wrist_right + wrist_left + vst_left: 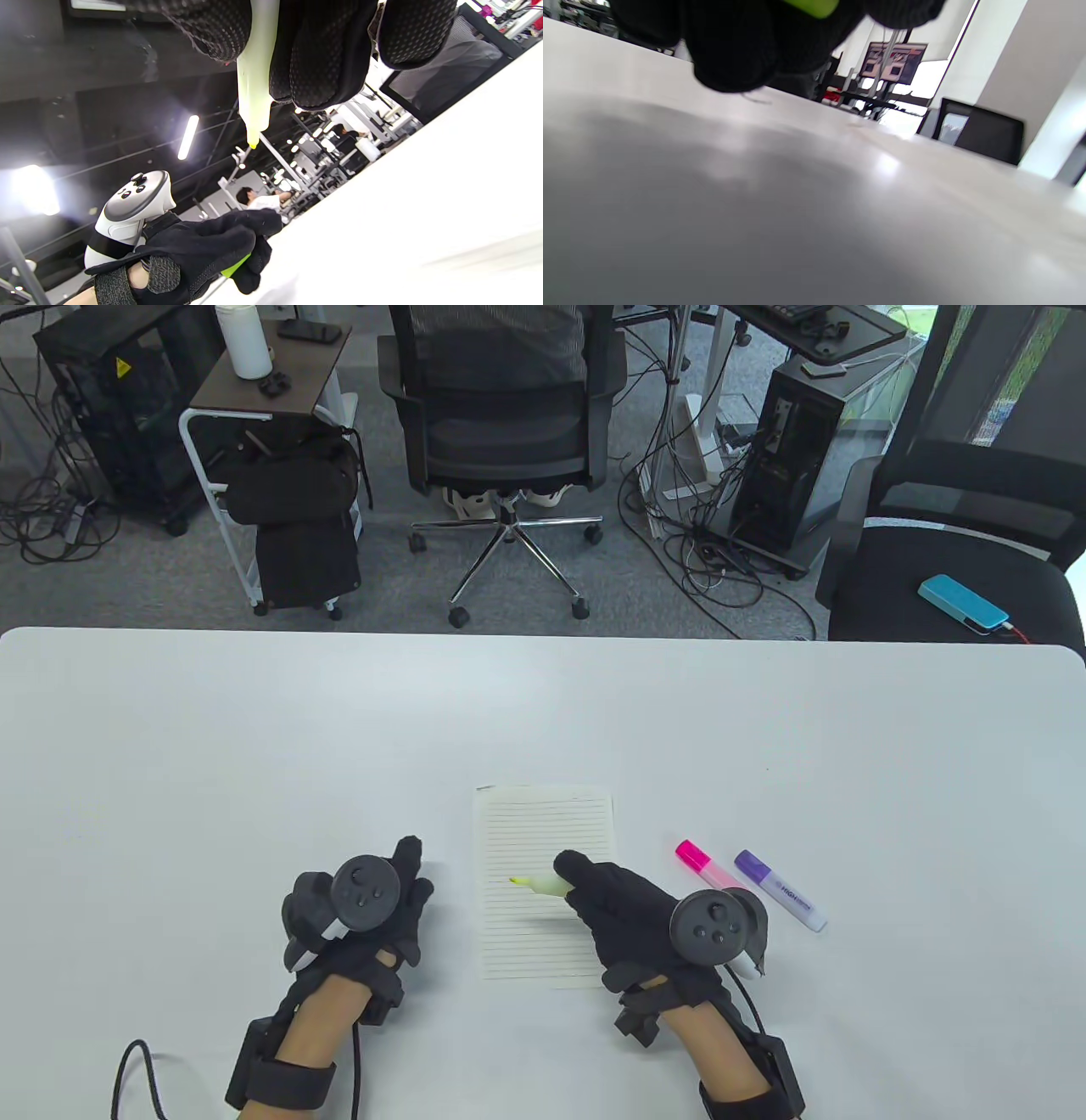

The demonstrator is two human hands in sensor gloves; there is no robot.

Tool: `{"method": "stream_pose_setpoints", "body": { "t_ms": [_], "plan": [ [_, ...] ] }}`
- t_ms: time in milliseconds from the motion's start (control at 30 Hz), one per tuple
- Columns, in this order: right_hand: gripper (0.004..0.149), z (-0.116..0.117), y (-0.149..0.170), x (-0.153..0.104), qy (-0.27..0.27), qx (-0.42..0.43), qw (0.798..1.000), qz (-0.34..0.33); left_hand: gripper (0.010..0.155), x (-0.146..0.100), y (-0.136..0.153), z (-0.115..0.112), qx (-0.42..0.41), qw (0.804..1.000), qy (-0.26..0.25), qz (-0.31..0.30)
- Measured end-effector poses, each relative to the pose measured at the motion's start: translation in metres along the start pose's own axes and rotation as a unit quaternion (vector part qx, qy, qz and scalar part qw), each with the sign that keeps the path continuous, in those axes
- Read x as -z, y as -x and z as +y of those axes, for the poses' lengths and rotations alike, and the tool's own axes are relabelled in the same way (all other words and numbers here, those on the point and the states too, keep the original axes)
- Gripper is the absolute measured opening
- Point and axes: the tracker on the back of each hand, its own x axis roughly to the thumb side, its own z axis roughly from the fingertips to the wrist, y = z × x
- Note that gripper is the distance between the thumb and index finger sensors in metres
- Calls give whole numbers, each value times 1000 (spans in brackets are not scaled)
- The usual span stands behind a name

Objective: Apply highlighter ink on paper

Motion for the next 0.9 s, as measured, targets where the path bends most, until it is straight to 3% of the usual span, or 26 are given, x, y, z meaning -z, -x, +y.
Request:
{"method": "stream_pose_setpoints", "body": {
  "t_ms": [67, 233, 633, 800, 900],
  "plan": [
    [46, 2, 3, 0, -4, -6, 1000, 10, 55, 3, 5, -4, 46, 998, 43, 23],
    [47, 4, 7, 1, -14, -21, 999, 30, 52, 7, 3, -11, 65, 995, 64, 25],
    [43, 10, 12, 2, -36, -46, 996, 73, 62, 8, 1, -16, 79, 991, 99, 32],
    [42, 8, 7, 3, -54, -83, 991, 87, 70, 3, -9, -14, 53, 995, 85, 3],
    [42, 8, 6, 4, -73, -90, 989, 95, 73, -2, -28, -12, 35, 995, 81, -50]
  ]
}}
